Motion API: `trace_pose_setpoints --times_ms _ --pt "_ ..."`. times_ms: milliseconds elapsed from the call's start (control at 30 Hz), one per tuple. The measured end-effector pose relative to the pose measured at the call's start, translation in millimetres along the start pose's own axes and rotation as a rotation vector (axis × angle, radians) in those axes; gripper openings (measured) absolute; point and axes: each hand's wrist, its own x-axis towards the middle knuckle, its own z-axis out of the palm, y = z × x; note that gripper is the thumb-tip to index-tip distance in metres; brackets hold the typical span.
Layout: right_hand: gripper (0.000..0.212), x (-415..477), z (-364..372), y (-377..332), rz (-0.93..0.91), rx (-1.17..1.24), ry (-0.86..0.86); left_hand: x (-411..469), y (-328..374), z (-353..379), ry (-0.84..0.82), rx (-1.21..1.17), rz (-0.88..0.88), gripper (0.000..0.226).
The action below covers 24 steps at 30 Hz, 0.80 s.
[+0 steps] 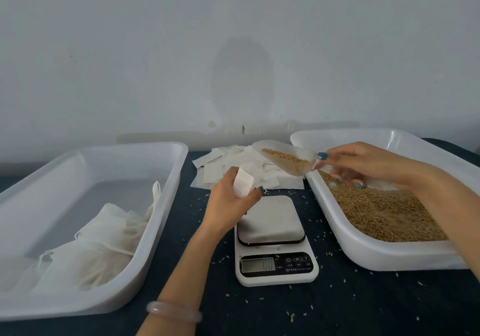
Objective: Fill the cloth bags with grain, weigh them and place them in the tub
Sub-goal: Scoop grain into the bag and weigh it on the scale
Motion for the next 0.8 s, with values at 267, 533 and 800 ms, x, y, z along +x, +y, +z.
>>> trace_pose_setpoints --times_ms 267,533,800 --pt "0.033 10.8 2.5 -14.3 -0.05 -0.14 -0.138 5.1 -17.6 -12.6 -0.051 0.071 -0.087 0.032" --pt "0.031 17.6 -2.3 -17.1 -0.035 -0.315 -0.175 6.2 -23.0 -13.9 -0.091 0.099 -0.057 0.037" --pt "0.034 15.4 -9.0 -48.7 -0.015 -0.541 -0.201 4.6 -21.8 -10.9 -0.106 0.189 -0.005 0.034"
